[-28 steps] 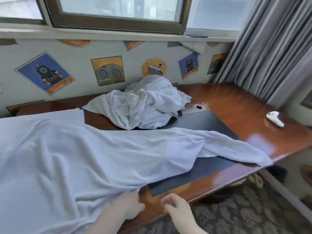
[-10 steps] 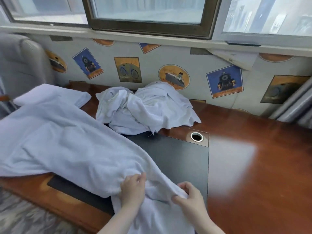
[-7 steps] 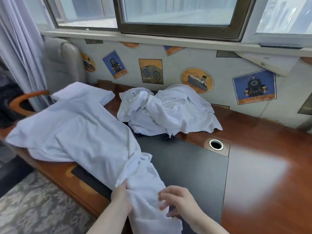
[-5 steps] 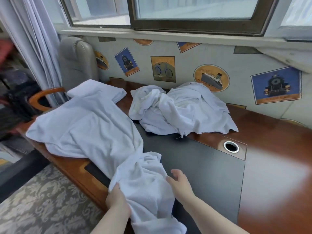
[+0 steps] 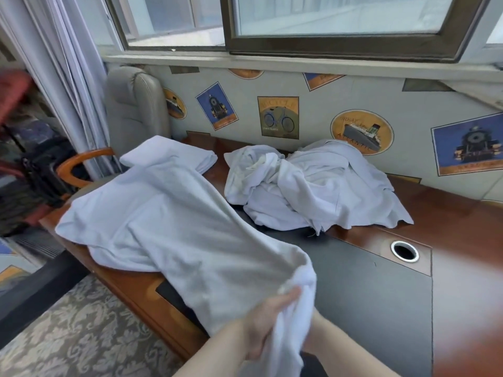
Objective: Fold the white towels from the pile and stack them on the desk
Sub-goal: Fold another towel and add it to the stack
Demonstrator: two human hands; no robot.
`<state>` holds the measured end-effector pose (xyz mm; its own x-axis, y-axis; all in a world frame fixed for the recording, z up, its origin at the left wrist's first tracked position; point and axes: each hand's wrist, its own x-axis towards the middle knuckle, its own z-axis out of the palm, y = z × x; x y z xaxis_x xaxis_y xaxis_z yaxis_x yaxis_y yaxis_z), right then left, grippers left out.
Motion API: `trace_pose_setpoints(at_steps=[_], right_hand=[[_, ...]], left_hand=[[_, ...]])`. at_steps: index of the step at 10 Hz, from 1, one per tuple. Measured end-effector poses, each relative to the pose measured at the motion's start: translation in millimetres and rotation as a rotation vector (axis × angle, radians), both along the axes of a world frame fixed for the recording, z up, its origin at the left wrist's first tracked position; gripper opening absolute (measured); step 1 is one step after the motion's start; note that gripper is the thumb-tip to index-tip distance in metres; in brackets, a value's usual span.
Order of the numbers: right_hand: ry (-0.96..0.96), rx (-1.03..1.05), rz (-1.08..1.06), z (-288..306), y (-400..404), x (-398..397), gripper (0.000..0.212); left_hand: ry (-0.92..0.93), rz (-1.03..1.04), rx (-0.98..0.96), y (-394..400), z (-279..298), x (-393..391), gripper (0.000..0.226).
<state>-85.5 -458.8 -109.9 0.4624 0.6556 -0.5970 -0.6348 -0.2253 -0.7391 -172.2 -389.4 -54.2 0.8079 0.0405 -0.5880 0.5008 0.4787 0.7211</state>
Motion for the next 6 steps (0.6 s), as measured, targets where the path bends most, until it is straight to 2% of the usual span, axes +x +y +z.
trace_pose_setpoints(at_steps=[1, 2, 3, 4, 5, 6], right_hand=[[0.097, 0.537, -0.046, 33.2, -8.9, 32.9, 0.076], [0.275, 0.637, -0.186, 49.9, -15.0, 55.0, 0.097], [0.246, 0.588, -0.235, 59.2, -27.9, 90.4, 0.082], [-0.070, 0.133, -0.273, 52.7, -37.4, 116.1, 0.059], [-0.169, -0.226, -0.449, 9.5, -51.4, 94.8, 0.036], [0.000, -0.048, -0.488, -33.0, -76.7, 45.1, 0.041]], left_hand=[[-0.175, -0.231, 0.109, -11.8, 5.7, 12.9, 0.061], [-0.296, -0.301, 0.123, -7.8, 8.0, 18.3, 0.071], [-0.277, -0.221, 0.146, 6.8, 1.0, 14.7, 0.065], [-0.160, -0.247, 0.344, 9.9, -19.8, 11.0, 0.045], [-0.161, -0.290, 0.386, -9.6, -40.1, 15.7, 0.011], [-0.120, -0.012, 0.192, -26.7, -40.1, 37.0, 0.019]])
